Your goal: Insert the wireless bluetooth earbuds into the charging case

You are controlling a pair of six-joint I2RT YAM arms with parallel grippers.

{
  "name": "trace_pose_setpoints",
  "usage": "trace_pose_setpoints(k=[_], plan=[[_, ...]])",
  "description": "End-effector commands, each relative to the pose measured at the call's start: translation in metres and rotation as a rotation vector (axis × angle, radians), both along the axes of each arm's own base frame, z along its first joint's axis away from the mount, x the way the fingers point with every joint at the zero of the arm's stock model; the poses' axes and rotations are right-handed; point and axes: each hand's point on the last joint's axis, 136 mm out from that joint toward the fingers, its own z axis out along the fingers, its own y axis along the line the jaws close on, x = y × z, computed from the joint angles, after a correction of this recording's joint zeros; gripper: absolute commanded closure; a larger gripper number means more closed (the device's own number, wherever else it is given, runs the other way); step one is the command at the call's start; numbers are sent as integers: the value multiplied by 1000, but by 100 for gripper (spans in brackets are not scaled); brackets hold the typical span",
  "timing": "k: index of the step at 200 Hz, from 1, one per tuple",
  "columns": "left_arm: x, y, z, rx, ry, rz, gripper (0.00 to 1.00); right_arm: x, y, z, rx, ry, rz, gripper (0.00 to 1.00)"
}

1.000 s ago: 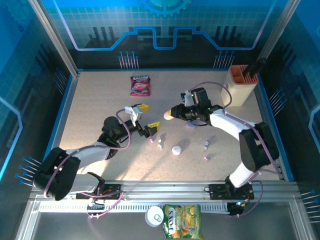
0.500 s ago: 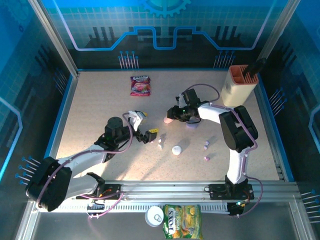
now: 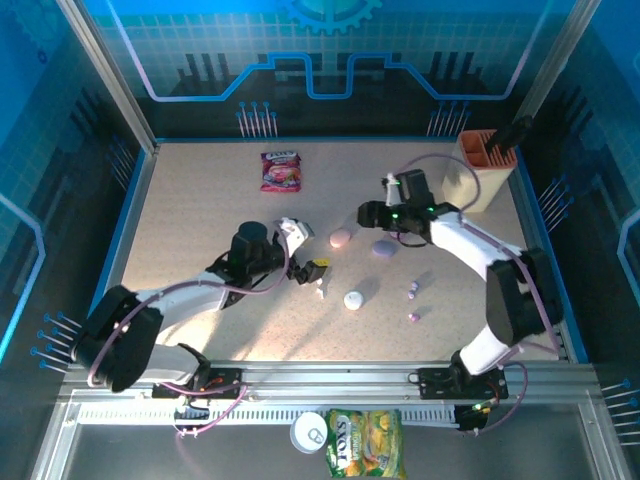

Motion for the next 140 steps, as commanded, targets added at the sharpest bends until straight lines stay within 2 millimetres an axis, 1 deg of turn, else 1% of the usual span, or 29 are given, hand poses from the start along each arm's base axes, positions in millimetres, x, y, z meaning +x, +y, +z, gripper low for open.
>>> trace_pose_setpoints(k=[1, 4, 6, 8, 37, 55, 60, 81, 98, 130, 140], plan=[[2, -26, -3, 100, -59, -139, 1, -18, -38, -5, 31, 21, -122, 30], [3, -29, -5, 112, -58, -151, 1, -18, -42, -1, 39, 9, -136, 30], [4, -31, -5, 118, -61, -160, 1, -24, -46, -7, 38, 22, -146, 30], [5, -33, -5, 123, -61, -168, 1, -27, -49, -9, 38, 26, -154, 30], [14, -62, -19, 203, -33, -292, 1, -57, -89, -14, 53, 31, -264, 30], [17, -79, -23, 228, -2, -374, 1, -76, -107, -16, 59, 39, -300, 31], [18, -83, -27, 237, 15, -393, 1, -81, -111, -17, 59, 41, -312, 31], [22, -99, -34, 264, 62, -464, 2, -97, -122, -18, 53, 42, -332, 31], [25, -111, -41, 282, 100, -514, 3, -106, -127, -18, 48, 39, -341, 31], [35, -128, -59, 353, 140, -565, 5, -115, -129, -17, 38, 32, -335, 31], [40, -133, -63, 358, 145, -568, 8, -116, -129, -16, 37, 29, -328, 31]])
